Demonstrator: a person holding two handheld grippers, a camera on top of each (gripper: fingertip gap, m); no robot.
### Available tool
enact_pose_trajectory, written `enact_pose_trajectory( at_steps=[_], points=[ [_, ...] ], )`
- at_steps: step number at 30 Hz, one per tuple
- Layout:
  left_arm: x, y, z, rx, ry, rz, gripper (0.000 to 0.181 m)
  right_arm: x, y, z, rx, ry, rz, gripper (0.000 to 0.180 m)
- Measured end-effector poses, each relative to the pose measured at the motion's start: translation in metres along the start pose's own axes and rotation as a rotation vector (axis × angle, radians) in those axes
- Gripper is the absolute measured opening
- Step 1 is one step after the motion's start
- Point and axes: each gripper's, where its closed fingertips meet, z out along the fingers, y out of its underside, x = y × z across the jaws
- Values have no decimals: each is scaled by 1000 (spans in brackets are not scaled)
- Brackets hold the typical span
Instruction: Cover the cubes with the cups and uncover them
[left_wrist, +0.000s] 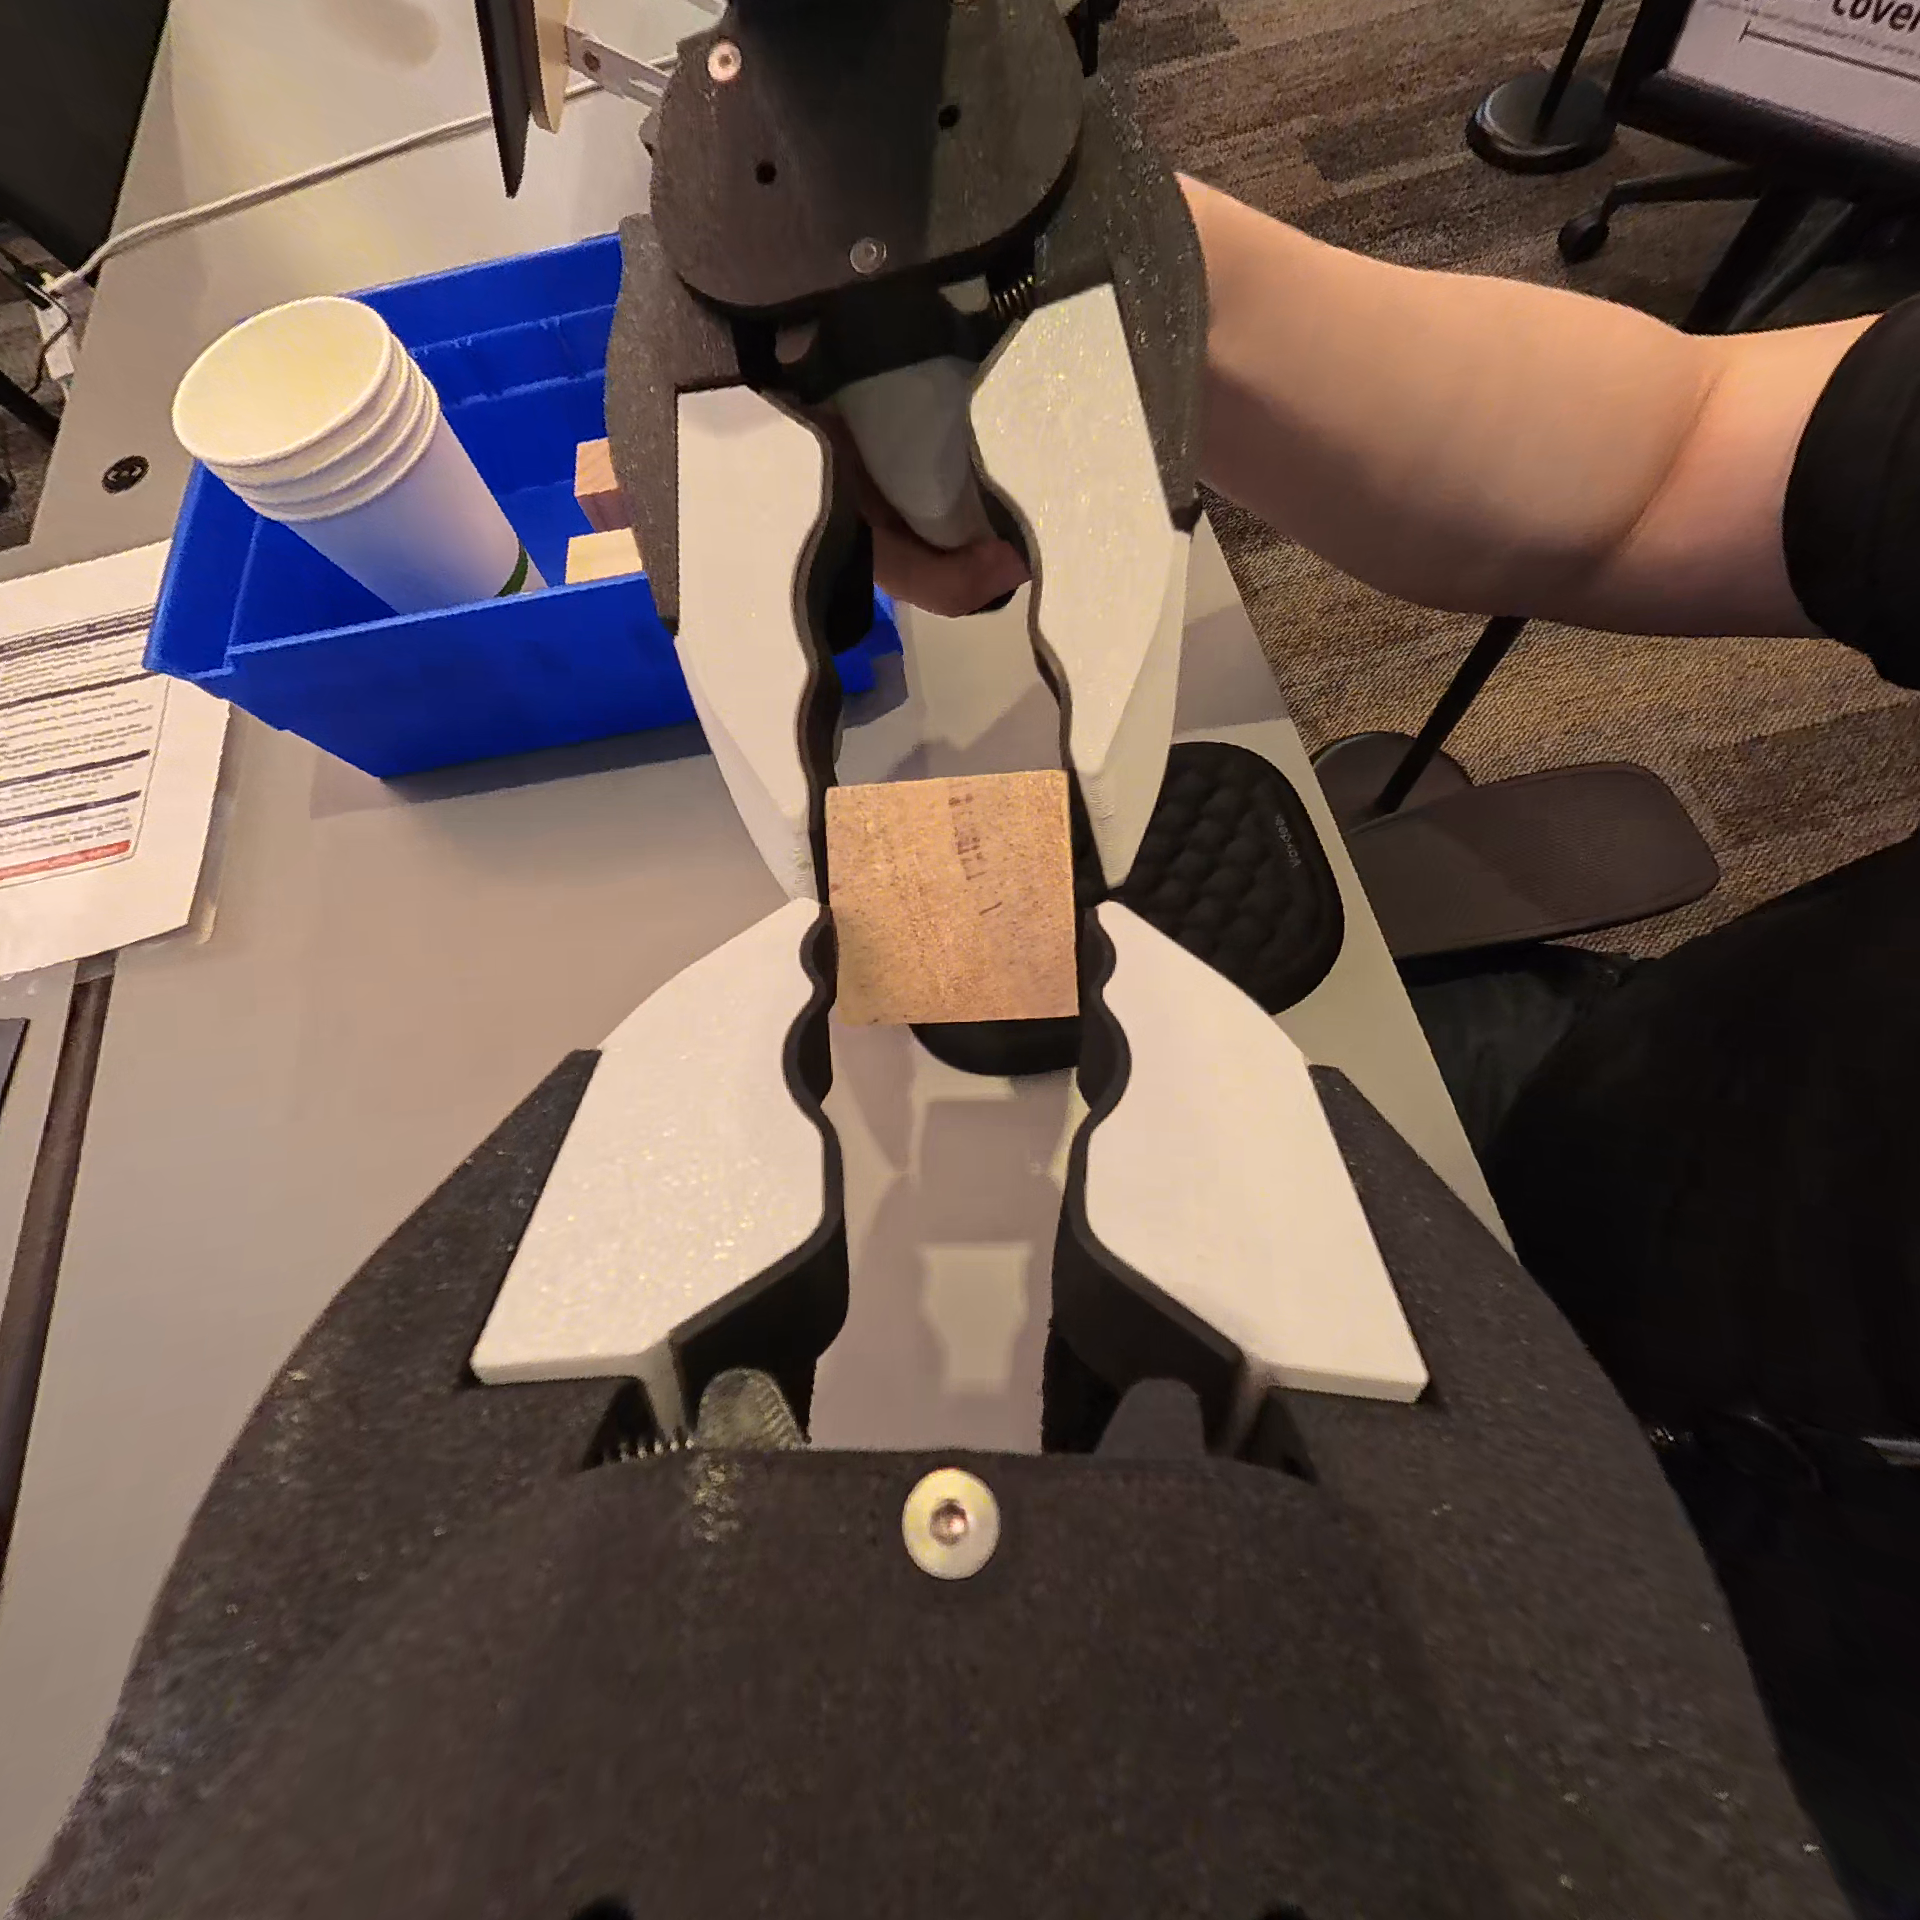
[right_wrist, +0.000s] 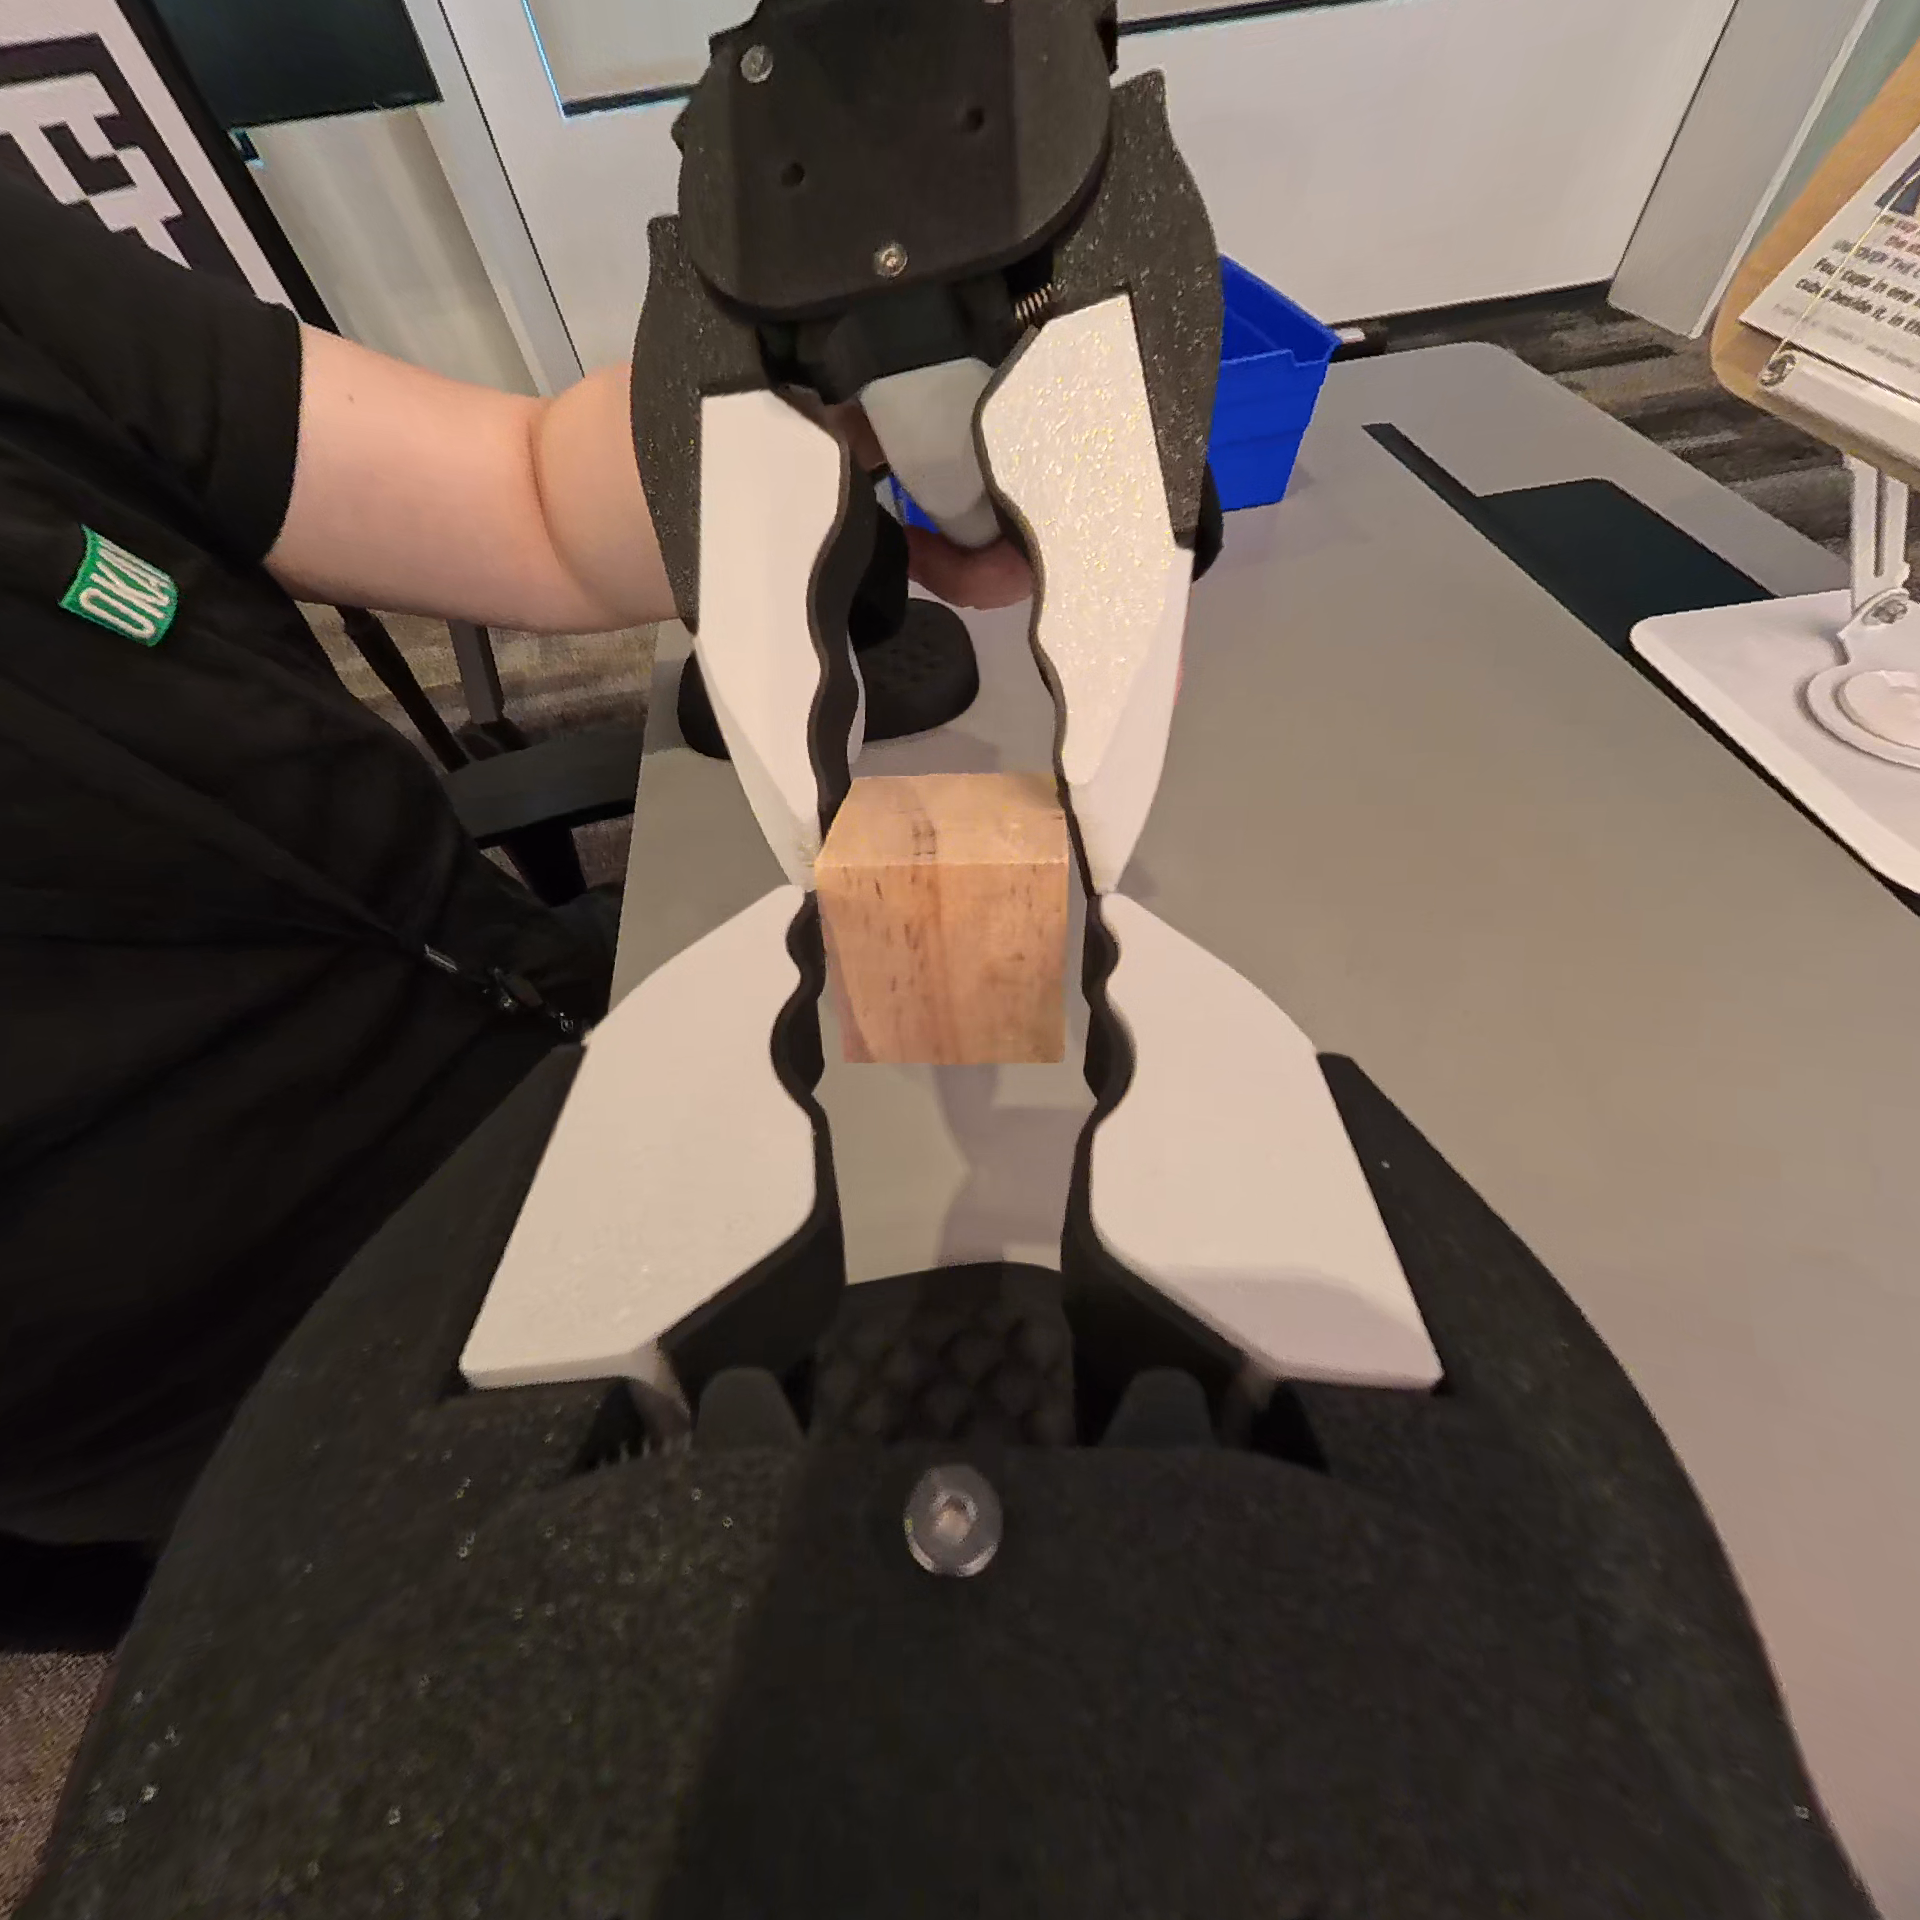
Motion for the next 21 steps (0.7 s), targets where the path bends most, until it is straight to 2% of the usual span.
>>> enact_pose_trajectory(
  at_steps=[8,14,17,21],
  points=[
    [4,-4,-1,39,18,-20,44,-4,1,-2,-24,-8,-17,43],
    [-7,-4,-16,106,-44,-71,47,6,3,-15,-48,75,9,43],
    [-16,10,-34,144,-102,-127,47,19,5,-43,-96,194,38,43],
    [-23,39,-59,157,-175,-186,44,51,21,-121,-266,456,204,44]
  ],
)
